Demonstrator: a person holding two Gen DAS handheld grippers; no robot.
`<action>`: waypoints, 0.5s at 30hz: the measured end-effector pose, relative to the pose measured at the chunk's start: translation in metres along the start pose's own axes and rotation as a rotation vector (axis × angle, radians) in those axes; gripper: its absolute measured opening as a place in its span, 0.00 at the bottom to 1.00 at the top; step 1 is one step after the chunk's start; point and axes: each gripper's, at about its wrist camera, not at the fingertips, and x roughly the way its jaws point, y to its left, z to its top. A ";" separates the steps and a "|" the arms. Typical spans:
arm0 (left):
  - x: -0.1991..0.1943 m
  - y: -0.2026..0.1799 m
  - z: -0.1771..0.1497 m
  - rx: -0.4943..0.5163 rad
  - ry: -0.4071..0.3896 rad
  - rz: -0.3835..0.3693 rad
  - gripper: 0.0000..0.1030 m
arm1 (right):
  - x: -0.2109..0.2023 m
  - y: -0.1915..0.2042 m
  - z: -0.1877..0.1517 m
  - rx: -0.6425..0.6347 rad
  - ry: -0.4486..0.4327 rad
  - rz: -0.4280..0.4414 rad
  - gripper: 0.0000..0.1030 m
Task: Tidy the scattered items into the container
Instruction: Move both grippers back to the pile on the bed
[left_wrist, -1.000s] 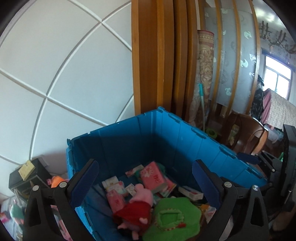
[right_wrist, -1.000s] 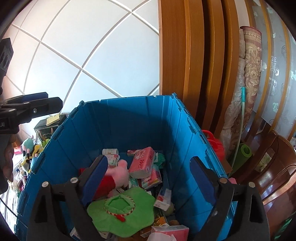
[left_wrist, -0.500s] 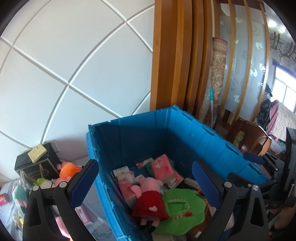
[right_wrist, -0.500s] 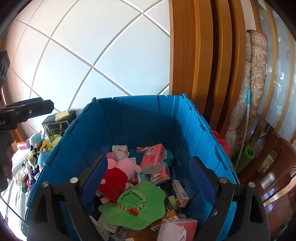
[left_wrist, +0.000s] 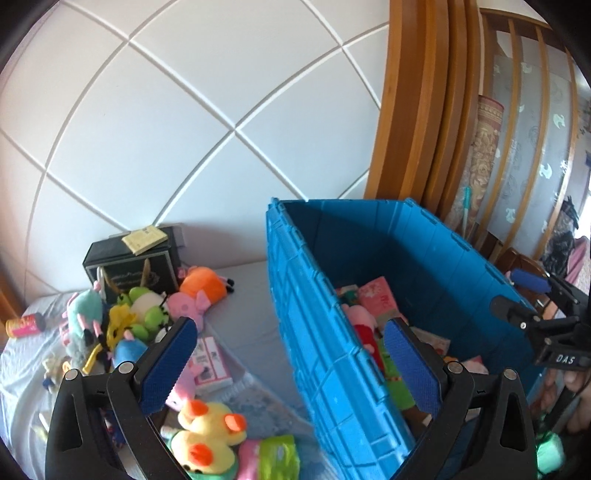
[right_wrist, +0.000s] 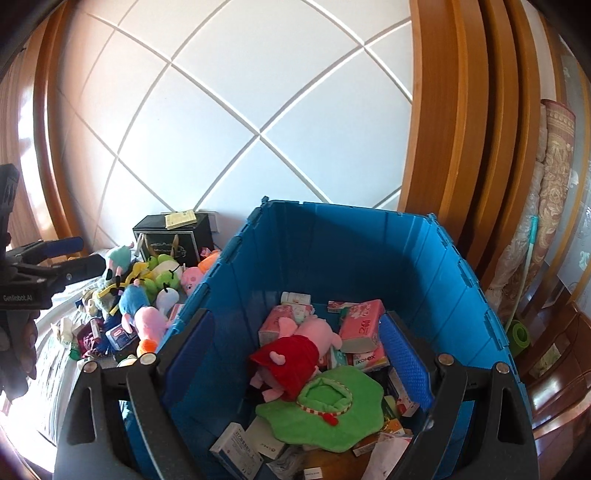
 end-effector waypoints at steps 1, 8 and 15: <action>-0.004 0.008 -0.007 -0.010 0.005 0.008 0.99 | 0.001 0.008 0.000 -0.009 0.005 0.008 0.88; -0.027 0.066 -0.059 -0.093 0.024 0.081 0.99 | 0.000 0.068 0.002 -0.070 0.013 0.076 0.88; -0.044 0.129 -0.098 -0.147 0.064 0.128 0.99 | -0.001 0.136 -0.002 -0.127 0.020 0.143 0.88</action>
